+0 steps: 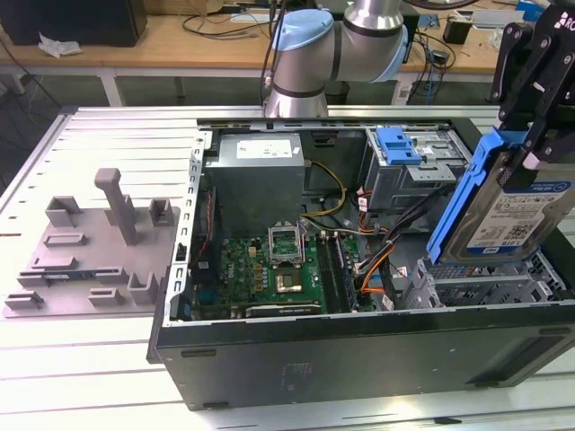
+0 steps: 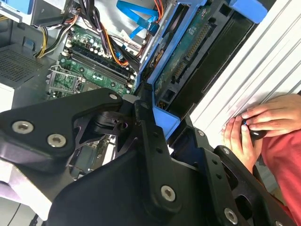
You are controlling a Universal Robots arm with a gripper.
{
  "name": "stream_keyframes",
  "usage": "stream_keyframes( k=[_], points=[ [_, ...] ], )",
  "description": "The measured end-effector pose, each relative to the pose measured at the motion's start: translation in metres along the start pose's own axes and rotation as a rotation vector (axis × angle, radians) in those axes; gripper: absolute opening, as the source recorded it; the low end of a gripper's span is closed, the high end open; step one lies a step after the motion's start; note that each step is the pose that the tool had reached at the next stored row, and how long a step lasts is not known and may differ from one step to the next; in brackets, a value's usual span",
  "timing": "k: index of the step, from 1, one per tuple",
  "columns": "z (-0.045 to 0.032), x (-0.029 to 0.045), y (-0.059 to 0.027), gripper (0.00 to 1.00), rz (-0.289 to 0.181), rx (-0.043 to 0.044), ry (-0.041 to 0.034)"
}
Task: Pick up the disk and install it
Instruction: 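Insert the disk into the insertion slot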
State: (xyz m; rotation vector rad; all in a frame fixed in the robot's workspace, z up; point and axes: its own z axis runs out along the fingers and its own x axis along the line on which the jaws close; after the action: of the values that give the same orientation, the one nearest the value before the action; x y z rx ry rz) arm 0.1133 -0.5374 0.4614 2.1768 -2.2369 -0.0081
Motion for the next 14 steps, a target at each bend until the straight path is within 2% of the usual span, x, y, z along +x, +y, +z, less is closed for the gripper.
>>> stream_keyframes(
  k=[14],
  points=[
    [0.0029, 0.0029, -0.0005, 0.36, -0.003, 0.0001, 0.0001]
  ],
)
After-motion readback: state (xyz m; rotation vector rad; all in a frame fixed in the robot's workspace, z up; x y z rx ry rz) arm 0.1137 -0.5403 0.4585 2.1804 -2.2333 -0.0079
